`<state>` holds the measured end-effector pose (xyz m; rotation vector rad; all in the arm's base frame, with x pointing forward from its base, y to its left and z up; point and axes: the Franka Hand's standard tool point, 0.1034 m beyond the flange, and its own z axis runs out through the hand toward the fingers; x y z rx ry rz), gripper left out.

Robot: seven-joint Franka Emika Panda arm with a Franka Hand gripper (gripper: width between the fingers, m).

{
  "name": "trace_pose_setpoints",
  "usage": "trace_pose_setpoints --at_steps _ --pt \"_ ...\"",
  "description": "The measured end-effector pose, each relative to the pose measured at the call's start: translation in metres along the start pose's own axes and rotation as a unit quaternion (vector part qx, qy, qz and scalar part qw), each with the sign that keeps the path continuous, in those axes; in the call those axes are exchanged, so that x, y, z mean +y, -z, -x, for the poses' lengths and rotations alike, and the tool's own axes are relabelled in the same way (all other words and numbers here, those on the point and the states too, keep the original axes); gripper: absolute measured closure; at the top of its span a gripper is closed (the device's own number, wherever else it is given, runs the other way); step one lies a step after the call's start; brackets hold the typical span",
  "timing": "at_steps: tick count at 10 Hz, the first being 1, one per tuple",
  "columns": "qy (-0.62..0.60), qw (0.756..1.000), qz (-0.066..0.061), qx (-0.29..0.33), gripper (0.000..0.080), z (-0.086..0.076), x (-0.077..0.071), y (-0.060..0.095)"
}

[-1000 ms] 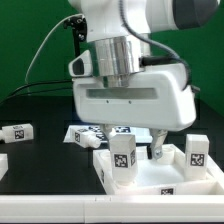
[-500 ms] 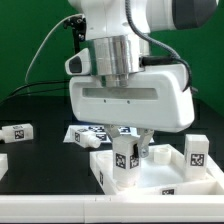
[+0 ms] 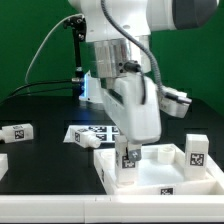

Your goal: Assemble square table

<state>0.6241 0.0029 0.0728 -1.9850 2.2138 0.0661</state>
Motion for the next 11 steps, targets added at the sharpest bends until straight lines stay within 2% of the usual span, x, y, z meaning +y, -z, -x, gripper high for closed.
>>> trace_pose_setpoints --at_steps 1,3,4,5,6,7,8,11 --pt "-0.050 0.999 -0.008 -0.005 0.0511 -0.0004 -0.0013 -0.0002" --pt "-0.069 0.998 -0.007 -0.005 0.0511 0.0003 -0.0010 -0.0007" --pt "-0.026 1.000 -0.002 -0.002 0.0511 0.0009 0.0003 -0.0009" --pt "0.057 0.998 0.012 0.005 0.0426 0.0029 0.0023 -0.0006" --pt "0.153 0.988 0.013 0.006 0.0426 0.0015 0.0016 0.0001" --pt "0.243 0.970 0.018 0.004 0.0246 0.0011 0.0032 0.0001" --pt "0.315 0.949 0.027 -0.003 0.0168 0.0024 0.0071 -0.0006" --pt "0.389 0.921 0.028 -0.005 0.0151 0.0010 0.0075 -0.0009"
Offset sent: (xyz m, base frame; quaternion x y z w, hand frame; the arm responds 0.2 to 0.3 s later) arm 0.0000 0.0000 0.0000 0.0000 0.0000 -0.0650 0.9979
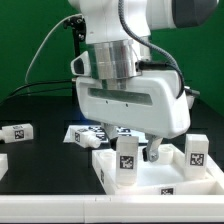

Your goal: Assemble square table

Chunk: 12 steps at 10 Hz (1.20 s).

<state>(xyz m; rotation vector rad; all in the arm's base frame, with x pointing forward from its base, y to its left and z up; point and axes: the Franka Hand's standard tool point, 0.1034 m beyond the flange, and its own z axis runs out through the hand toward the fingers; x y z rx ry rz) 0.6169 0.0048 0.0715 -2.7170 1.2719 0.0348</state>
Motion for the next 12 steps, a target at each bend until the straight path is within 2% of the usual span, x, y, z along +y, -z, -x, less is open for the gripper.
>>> trace_pose_setpoints --at_steps 1,2,3,4,5,7,10,12 --pt "0.073 0.997 0.006 0.006 0.0151 -0.002 0.000 0.001" --pt "0.182 0.983 0.017 0.028 0.0150 -0.007 -0.004 0.005" --pt "0.230 0.972 0.016 0.041 0.0150 -0.011 -0.008 0.008" --pt "0.227 0.973 0.017 0.040 0.0238 -0.011 -0.006 0.006" --pt "0.220 0.974 0.017 0.040 0.0238 -0.011 -0.006 0.006" --pt "0.172 0.984 0.015 0.042 0.0512 -0.012 -0.005 0.006" --pt "0.056 0.997 0.010 0.044 0.0512 -0.012 -0.005 0.006" --pt "-0.127 0.991 -0.003 0.042 0.0512 -0.013 -0.005 0.005"
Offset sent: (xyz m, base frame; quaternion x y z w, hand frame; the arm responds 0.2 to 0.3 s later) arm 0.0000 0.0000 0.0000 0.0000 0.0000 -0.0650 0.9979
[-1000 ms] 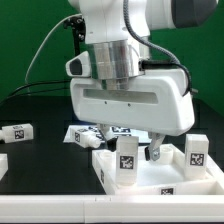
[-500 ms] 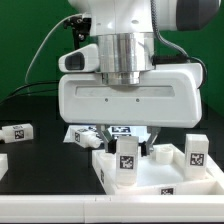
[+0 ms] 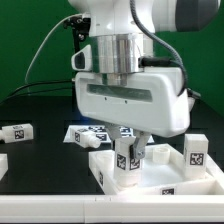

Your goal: Assemble square table

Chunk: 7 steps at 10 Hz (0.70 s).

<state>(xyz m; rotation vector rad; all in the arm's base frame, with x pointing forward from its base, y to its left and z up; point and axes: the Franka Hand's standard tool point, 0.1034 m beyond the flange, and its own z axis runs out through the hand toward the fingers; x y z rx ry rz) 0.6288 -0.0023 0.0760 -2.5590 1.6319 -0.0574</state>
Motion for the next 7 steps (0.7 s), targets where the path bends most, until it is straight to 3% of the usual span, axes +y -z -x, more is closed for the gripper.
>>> trace_pose_setpoints --at_steps 2,3,4,5,6,7 --pt "-0.196 0.980 -0.031 -0.014 0.0512 -0.0040 0.0029 -0.0008" --pt "-0.236 0.971 -0.040 -0.019 0.0512 -0.0059 0.0032 -0.0005" --pt "-0.239 0.970 -0.039 -0.019 0.0512 -0.0046 0.0021 -0.0008" --pt "-0.230 0.972 -0.039 -0.019 0.0450 -0.0045 0.0023 -0.0011" --pt "-0.212 0.976 -0.039 -0.018 0.0263 -0.0044 0.0023 -0.0012" --pt "-0.138 0.990 -0.036 -0.013 0.0263 -0.0045 0.0020 -0.0003"
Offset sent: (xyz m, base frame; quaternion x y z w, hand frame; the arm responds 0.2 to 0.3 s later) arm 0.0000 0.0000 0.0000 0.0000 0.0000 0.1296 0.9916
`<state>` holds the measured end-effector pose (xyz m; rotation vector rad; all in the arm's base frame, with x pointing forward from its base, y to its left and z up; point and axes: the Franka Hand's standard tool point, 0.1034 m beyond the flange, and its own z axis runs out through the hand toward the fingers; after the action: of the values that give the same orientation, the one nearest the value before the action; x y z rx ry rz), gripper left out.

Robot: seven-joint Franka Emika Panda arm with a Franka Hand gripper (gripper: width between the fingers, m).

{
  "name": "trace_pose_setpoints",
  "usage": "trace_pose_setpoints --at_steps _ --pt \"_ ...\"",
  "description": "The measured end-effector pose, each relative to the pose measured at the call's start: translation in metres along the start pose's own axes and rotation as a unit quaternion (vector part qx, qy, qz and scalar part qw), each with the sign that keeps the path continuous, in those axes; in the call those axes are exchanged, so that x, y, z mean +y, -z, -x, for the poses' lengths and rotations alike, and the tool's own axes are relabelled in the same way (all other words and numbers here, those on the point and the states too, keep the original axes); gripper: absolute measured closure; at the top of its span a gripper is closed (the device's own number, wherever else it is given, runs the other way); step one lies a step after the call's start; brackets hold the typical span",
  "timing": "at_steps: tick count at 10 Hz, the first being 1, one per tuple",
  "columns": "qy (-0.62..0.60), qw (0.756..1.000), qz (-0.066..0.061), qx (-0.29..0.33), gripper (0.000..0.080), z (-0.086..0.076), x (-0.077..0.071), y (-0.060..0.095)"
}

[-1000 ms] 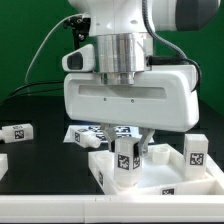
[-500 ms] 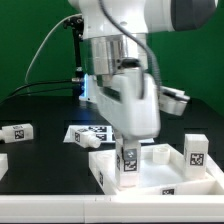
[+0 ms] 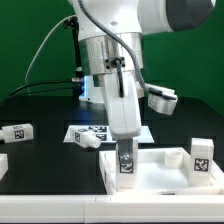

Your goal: Assemble square table

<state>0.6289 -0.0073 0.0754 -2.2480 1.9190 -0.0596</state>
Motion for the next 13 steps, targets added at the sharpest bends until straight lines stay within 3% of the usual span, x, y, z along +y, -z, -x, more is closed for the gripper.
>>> trace_pose_setpoints --at_steps 1,2,5,6,7,8,11,12,13 --pt "0.093 0.996 0.001 0.003 0.0174 -0.0005 -0.0018 0.0015" --pt "0.205 0.979 0.004 0.005 0.0157 0.0001 -0.0030 0.0018" --pt "0.300 0.954 0.006 0.007 0.0151 -0.0019 -0.0027 0.0018" --pt "0.379 0.925 0.012 0.014 0.0151 -0.0014 -0.0040 0.0025" --pt "0.483 0.875 0.019 0.024 0.0151 0.0031 -0.0080 0.0033" --pt "0.529 0.848 0.023 0.023 0.0151 0.0053 -0.0079 0.0023" --pt "0.513 0.858 0.023 0.023 0.0178 0.0036 -0.0072 0.0020" --pt "0.502 0.864 0.022 0.023 0.0357 0.0038 -0.0071 0.0018" --pt "0.463 0.886 0.021 0.024 0.0357 0.0040 -0.0070 0.0016"
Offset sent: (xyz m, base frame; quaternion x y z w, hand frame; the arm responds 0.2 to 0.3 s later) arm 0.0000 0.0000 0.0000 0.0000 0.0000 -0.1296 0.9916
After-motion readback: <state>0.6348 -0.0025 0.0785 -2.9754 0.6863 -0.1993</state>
